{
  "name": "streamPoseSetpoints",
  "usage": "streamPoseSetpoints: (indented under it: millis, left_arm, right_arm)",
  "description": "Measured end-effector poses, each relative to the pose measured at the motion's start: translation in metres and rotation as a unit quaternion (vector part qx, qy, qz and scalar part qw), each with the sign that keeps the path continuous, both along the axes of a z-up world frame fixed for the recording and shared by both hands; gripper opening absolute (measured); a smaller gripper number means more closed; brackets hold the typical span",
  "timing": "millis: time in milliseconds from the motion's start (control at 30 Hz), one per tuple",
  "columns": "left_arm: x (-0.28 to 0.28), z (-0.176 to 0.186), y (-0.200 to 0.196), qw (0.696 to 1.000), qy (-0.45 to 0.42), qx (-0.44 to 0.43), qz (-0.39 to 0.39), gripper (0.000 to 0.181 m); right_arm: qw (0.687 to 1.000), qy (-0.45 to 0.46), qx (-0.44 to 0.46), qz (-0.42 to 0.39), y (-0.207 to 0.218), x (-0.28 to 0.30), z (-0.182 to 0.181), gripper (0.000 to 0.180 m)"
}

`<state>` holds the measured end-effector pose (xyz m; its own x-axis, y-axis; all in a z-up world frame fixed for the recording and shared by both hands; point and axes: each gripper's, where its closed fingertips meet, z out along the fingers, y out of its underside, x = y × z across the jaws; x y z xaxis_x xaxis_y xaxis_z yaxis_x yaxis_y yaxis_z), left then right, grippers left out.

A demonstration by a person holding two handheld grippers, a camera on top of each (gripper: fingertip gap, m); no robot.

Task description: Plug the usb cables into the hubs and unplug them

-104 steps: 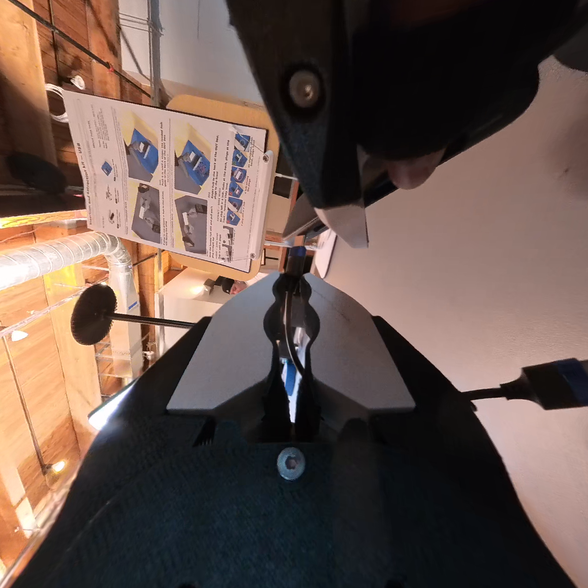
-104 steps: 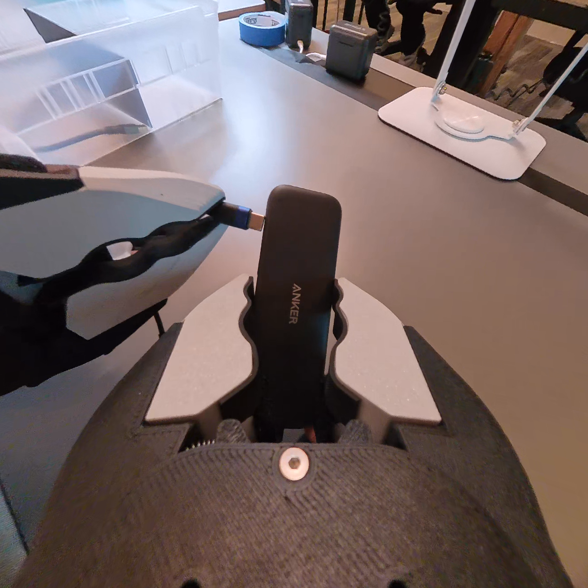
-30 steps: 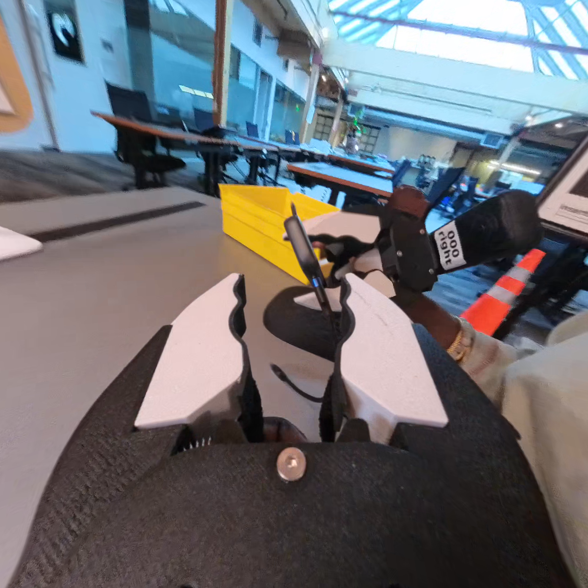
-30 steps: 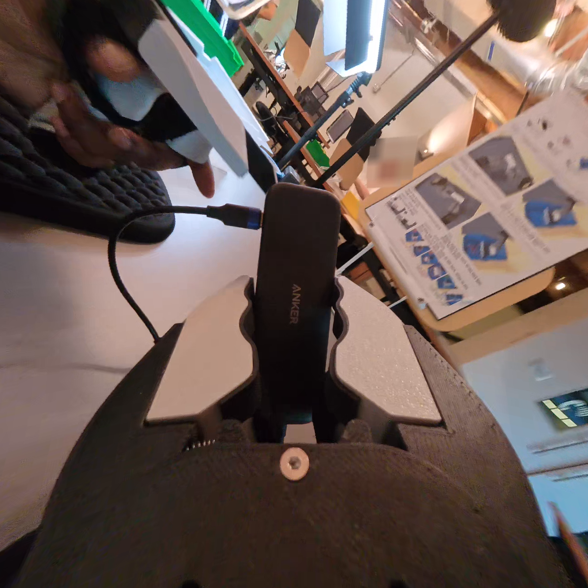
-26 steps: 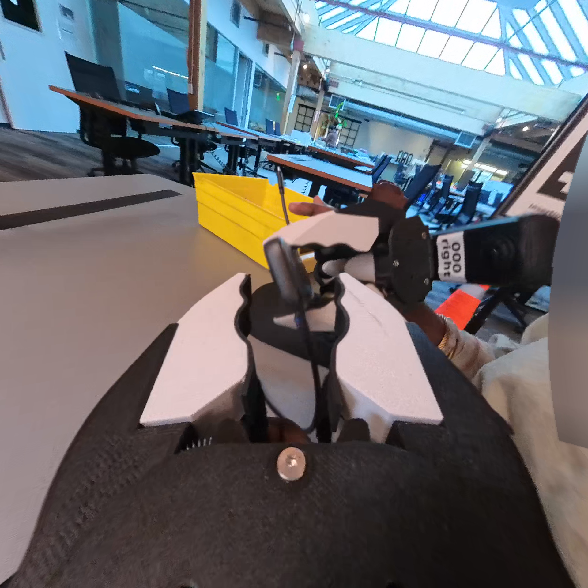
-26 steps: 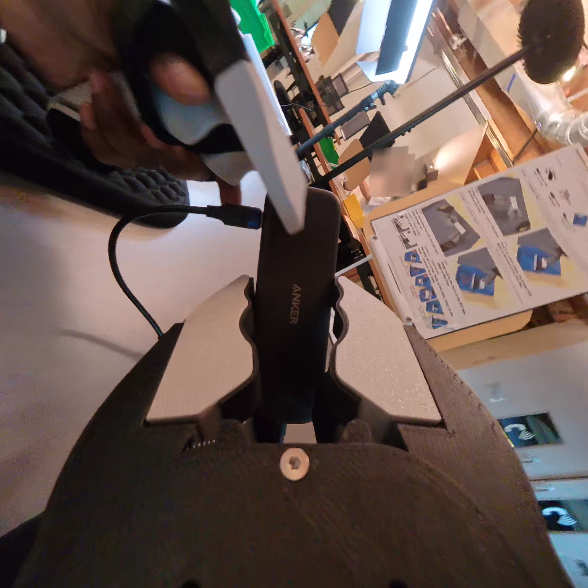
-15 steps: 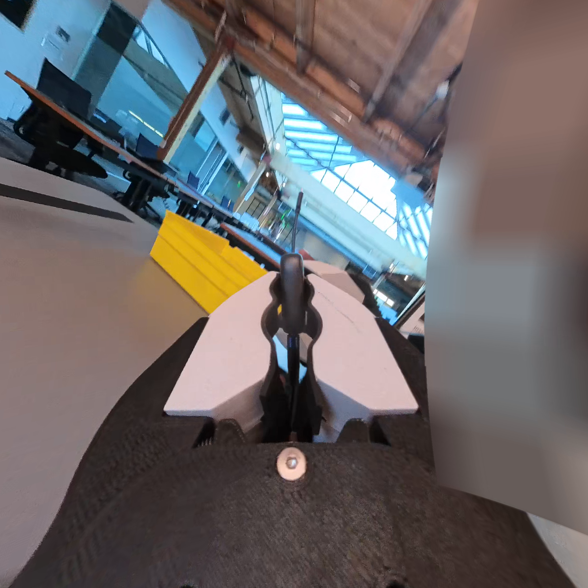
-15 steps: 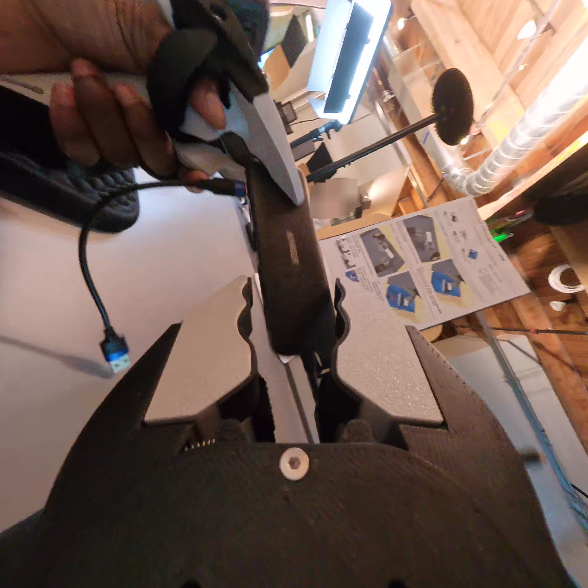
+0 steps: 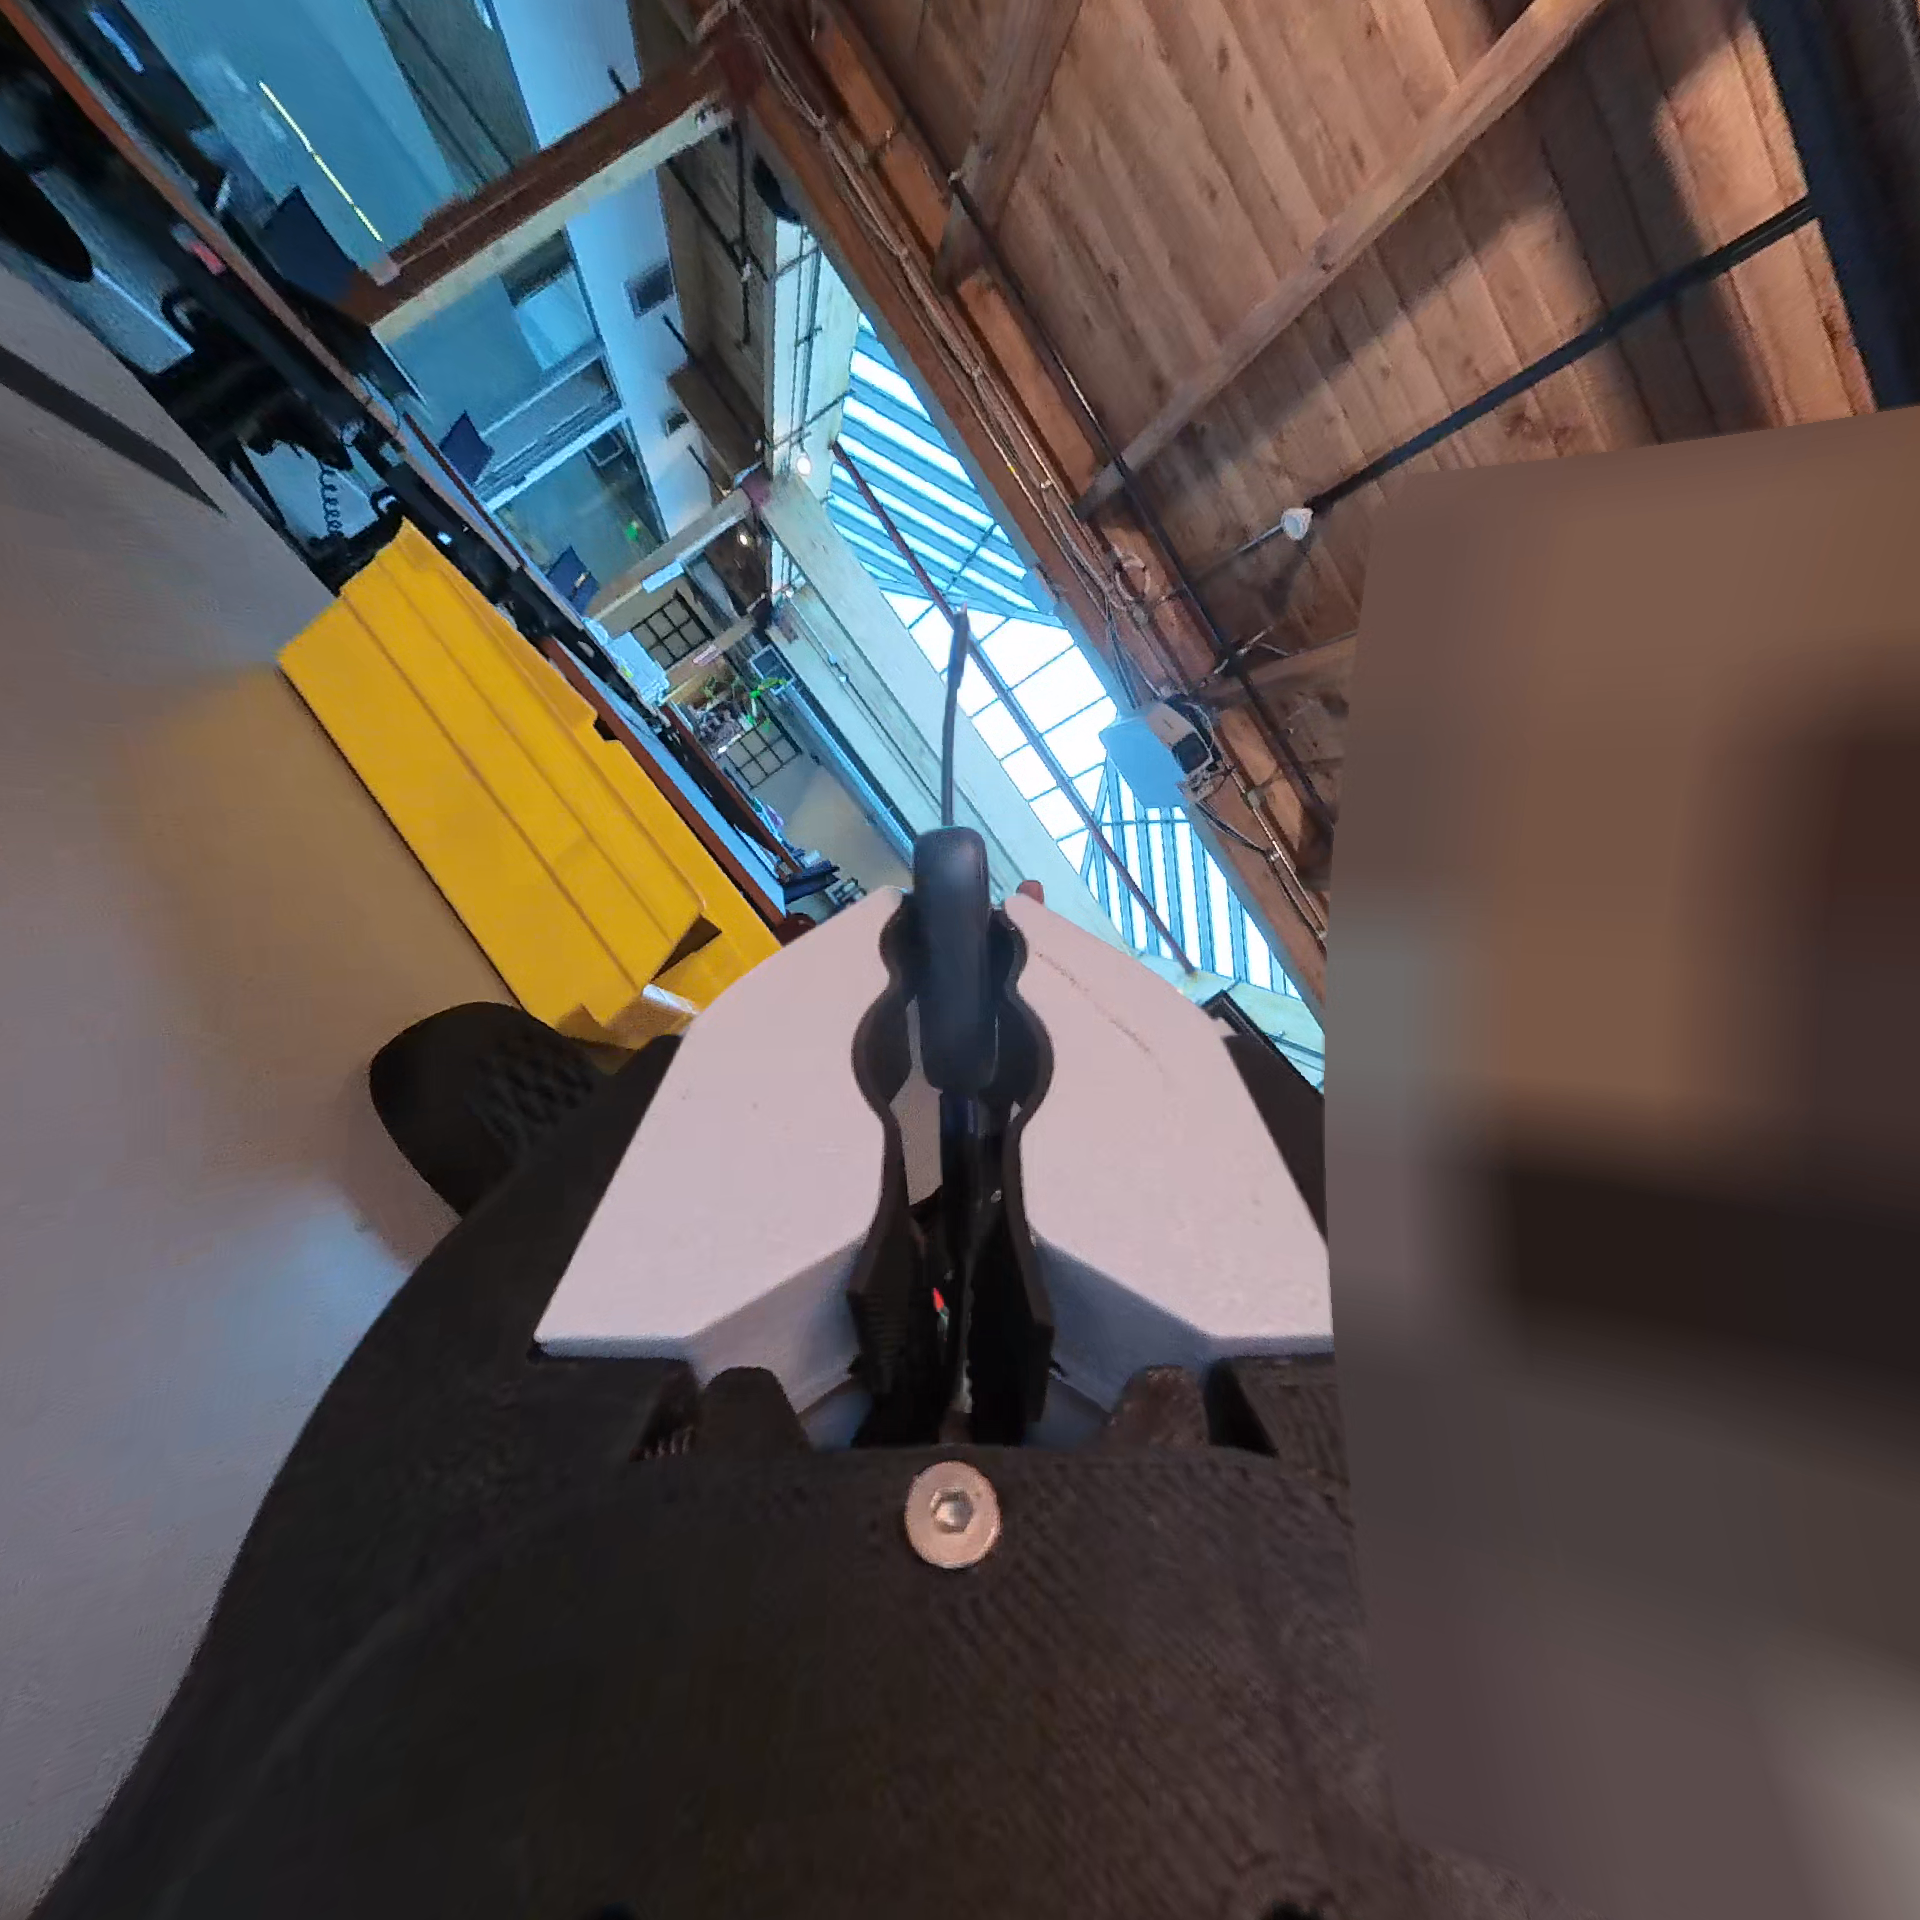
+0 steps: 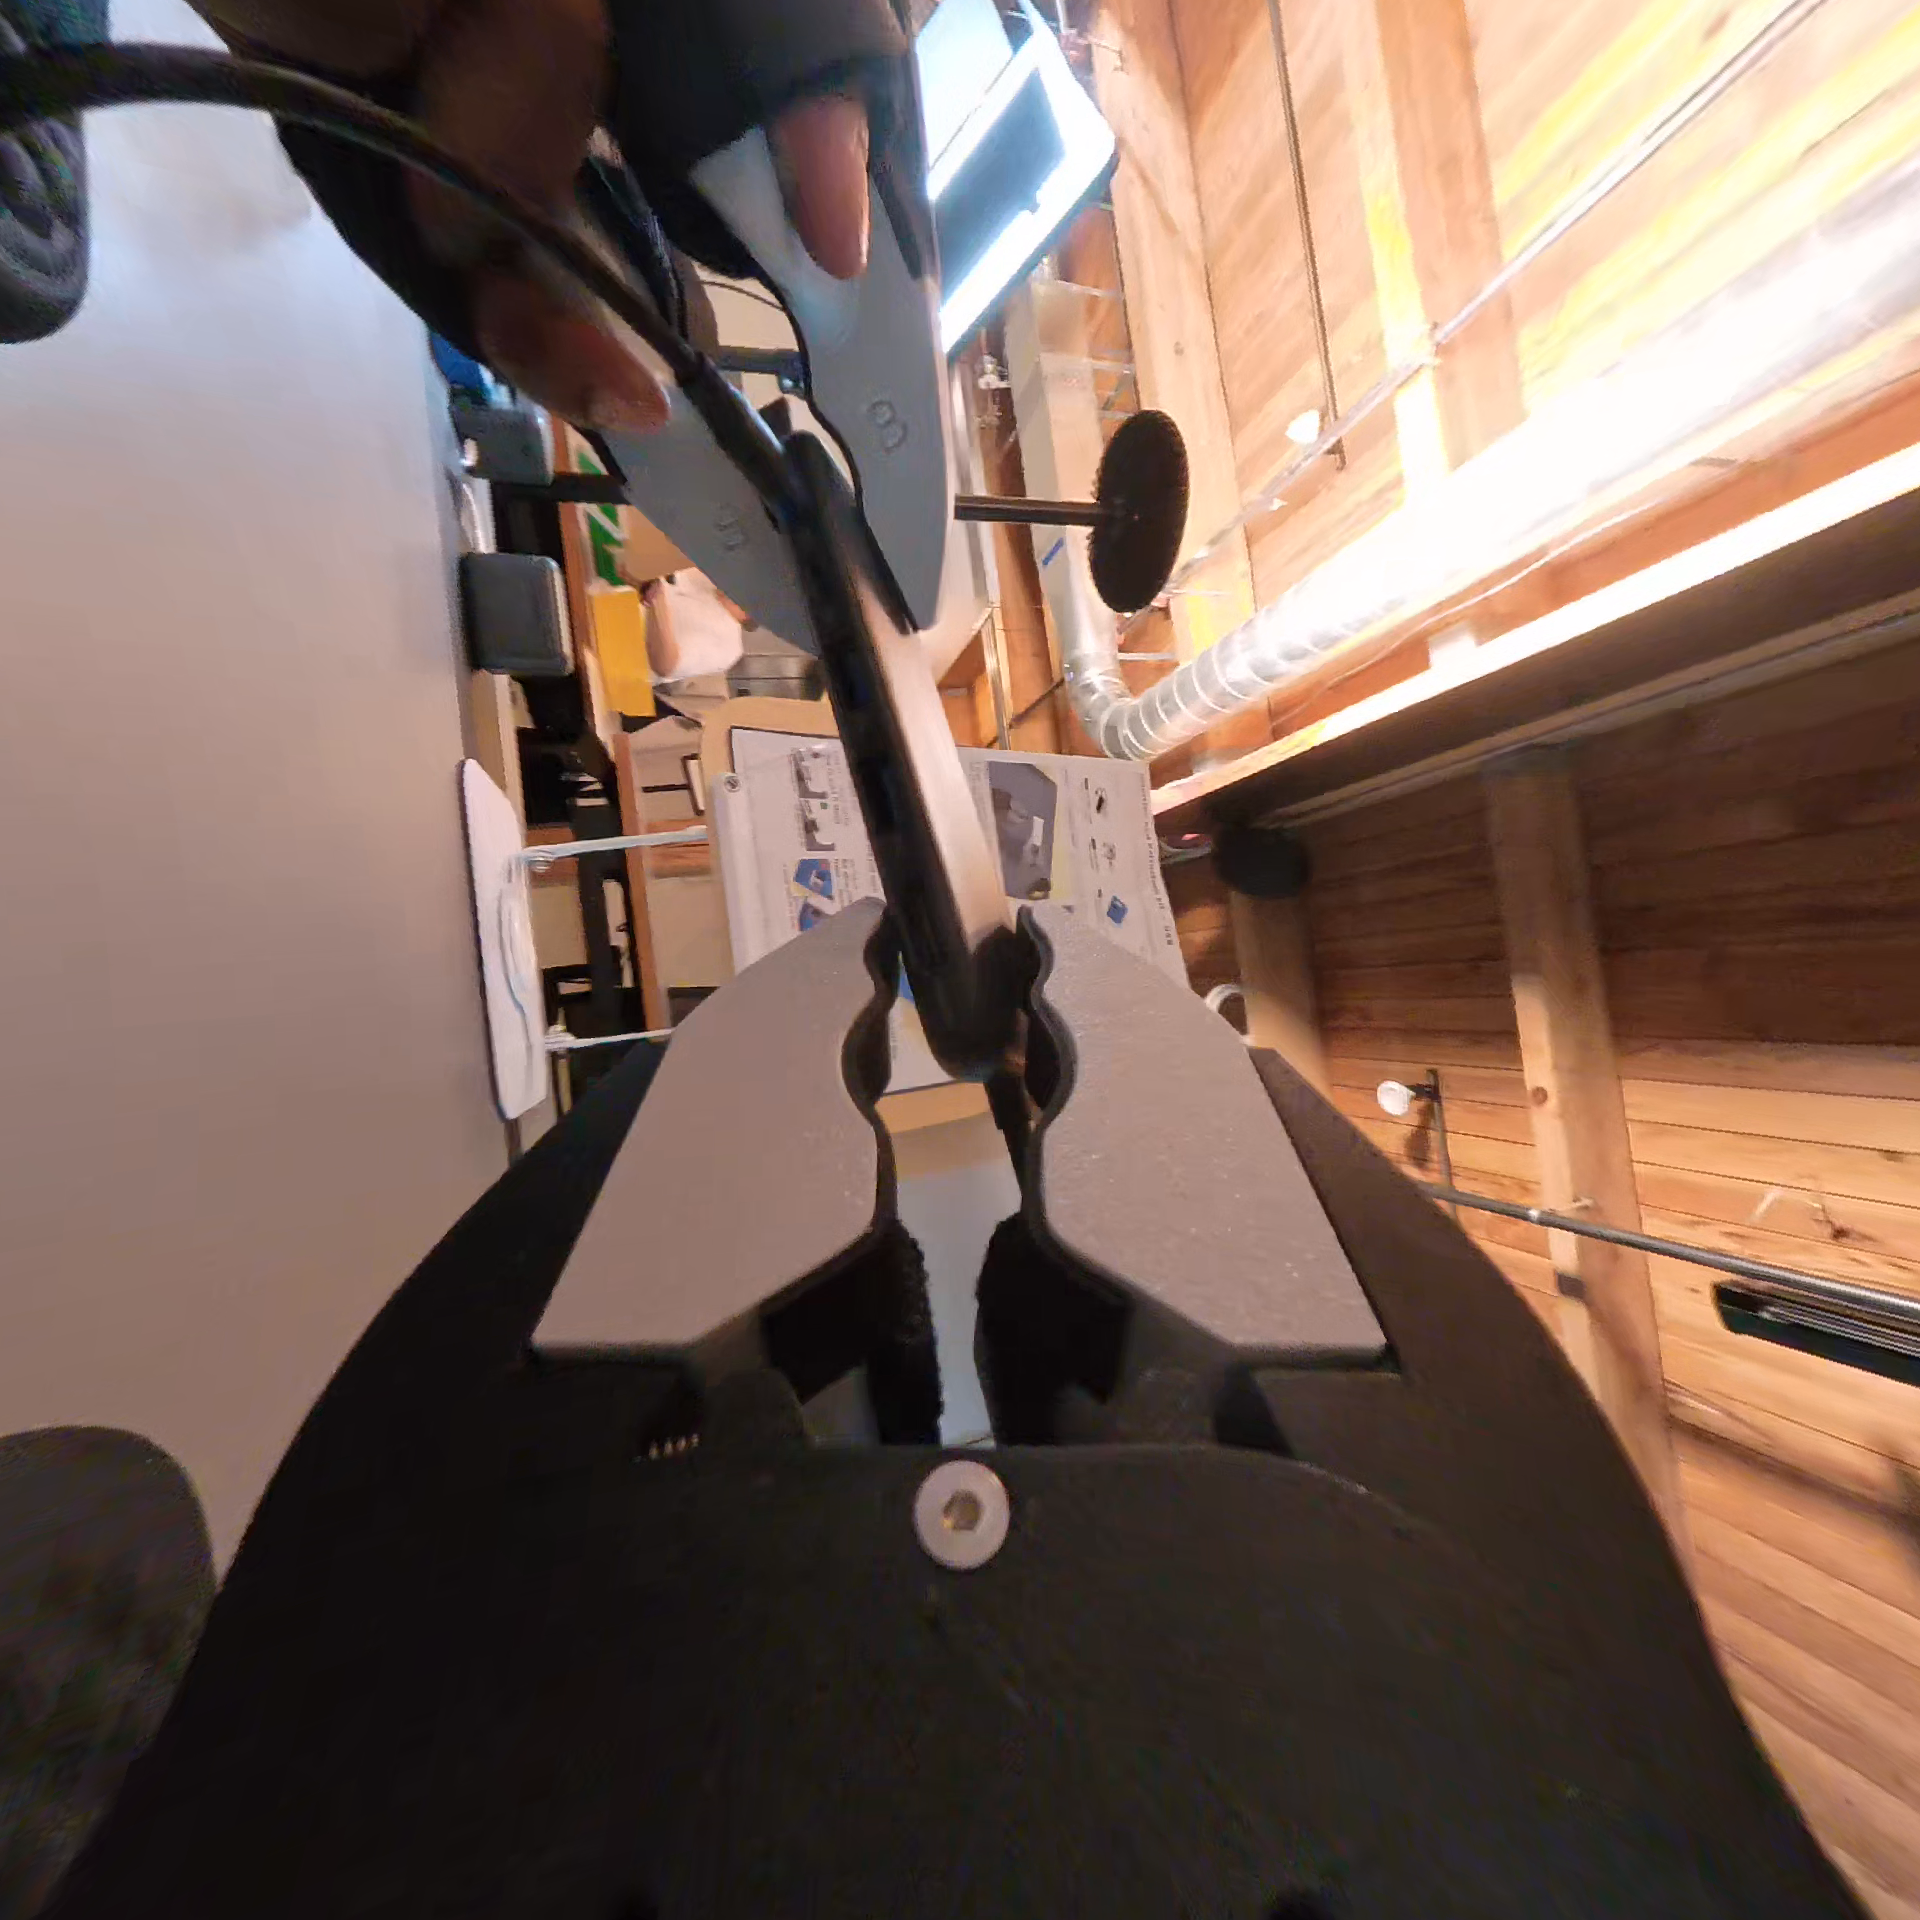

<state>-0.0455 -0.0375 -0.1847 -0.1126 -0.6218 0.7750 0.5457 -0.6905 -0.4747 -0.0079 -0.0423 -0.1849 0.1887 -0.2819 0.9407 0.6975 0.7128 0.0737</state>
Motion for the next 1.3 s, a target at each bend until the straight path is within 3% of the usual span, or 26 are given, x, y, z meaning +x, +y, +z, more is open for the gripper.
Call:
streamPoseSetpoints:
  millis: [100, 167, 233, 300, 367, 400, 433, 467, 500, 633, 733, 800, 900, 1000, 1100, 1133, 1200, 1300]
  left_arm:
    - [0.000, 0.001, -0.001, 0.998, 0.035, 0.045, 0.015, 0.022]
    - [-0.004, 0.013, -0.005, 0.987, 0.077, 0.129, 0.054, 0.048]
    - [-0.015, 0.020, -0.006, 0.940, 0.185, 0.247, 0.149, 0.064]
    - [-0.033, 0.022, -0.004, 0.827, 0.323, 0.371, 0.272, 0.065]
    - [-0.051, 0.022, -0.002, 0.671, 0.440, 0.477, 0.359, 0.063]
    - [-0.054, 0.015, -0.002, 0.598, 0.495, 0.518, 0.360, 0.063]
    - [-0.052, 0.002, -0.002, 0.544, 0.546, 0.543, 0.334, 0.063]
    - [-0.047, -0.013, -0.004, 0.511, 0.582, 0.561, 0.294, 0.063]
    - [-0.038, -0.024, -0.009, 0.498, 0.592, 0.580, 0.255, 0.064]
    - [-0.004, -0.017, -0.034, 0.529, 0.523, 0.629, 0.226, 0.062]
    - [0.008, -0.013, -0.044, 0.553, 0.487, 0.643, 0.211, 0.043]
    - [0.015, -0.023, -0.047, 0.549, 0.488, 0.653, 0.186, 0.024]
    - [0.016, -0.029, -0.043, 0.534, 0.501, 0.656, 0.181, 0.019]
    - [0.016, -0.022, -0.049, 0.566, 0.461, 0.658, 0.183, 0.014]
    - [0.011, 0.002, -0.058, 0.638, 0.370, 0.643, 0.206, 0.012]
    - [0.007, 0.012, -0.058, 0.661, 0.337, 0.632, 0.226, 0.012]
    - [-0.006, 0.033, -0.059, 0.698, 0.263, 0.610, 0.268, 0.012]
    - [-0.027, 0.057, -0.066, 0.748, 0.146, 0.577, 0.295, 0.012]
  right_arm:
    - [0.999, -0.011, -0.050, -0.003, 0.005, 0.003, -0.005, 0.015]
    - [0.994, 0.005, -0.110, 0.008, 0.009, 0.007, -0.009, 0.012]
    - [0.976, 0.023, -0.213, 0.035, 0.014, 0.007, -0.018, 0.012]
    - [0.955, 0.039, -0.287, 0.061, 0.016, 0.008, -0.024, 0.012]
    - [0.934, 0.053, -0.337, 0.107, 0.011, 0.007, -0.027, 0.012]
    - [0.920, 0.060, -0.363, 0.135, 0.008, 0.006, -0.027, 0.012]
    - [0.907, 0.063, -0.384, 0.161, 0.003, 0.006, -0.027, 0.012]
    - [0.897, 0.060, -0.400, 0.181, -0.002, 0.005, -0.028, 0.012]
    - [0.890, 0.053, -0.410, 0.195, -0.006, 0.005, -0.028, 0.012]
    - [0.881, 0.004, -0.432, 0.191, -0.013, 0.007, -0.035, 0.012]
    - [0.875, -0.025, -0.448, 0.181, -0.016, 0.007, -0.042, 0.012]
    - [0.869, -0.036, -0.456, 0.190, -0.021, 0.004, -0.044, 0.012]
    - [0.873, -0.038, -0.451, 0.181, -0.020, 0.004, -0.043, 0.013]
    - [0.882, 0.012, -0.423, 0.207, -0.022, 0.004, -0.020, 0.019]
    - [0.874, 0.142, -0.357, 0.297, -0.034, 0.011, 0.031, 0.037]
    - [0.855, 0.214, -0.328, 0.340, -0.040, 0.022, 0.055, 0.040]
    - [0.785, 0.337, -0.280, 0.439, -0.055, 0.052, 0.092, 0.040]
    - [0.654, 0.377, -0.344, 0.559, -0.064, 0.066, 0.100, 0.025]
